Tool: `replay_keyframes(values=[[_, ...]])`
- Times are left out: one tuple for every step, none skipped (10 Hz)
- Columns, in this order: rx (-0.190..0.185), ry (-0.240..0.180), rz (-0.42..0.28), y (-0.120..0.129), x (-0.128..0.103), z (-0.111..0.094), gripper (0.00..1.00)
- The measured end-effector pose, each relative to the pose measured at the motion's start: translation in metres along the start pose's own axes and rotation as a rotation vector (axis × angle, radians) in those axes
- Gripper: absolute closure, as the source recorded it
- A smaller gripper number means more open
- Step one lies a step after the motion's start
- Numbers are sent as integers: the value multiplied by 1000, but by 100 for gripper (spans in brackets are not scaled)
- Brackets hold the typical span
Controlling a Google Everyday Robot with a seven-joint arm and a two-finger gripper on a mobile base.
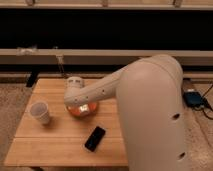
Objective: Place the bottle in the ceramic bowl
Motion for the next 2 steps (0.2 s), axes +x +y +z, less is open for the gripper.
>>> replay_keyframes(values=[[0, 0, -2, 1, 0, 0, 20], [0, 0, -1, 0, 0, 0, 20]])
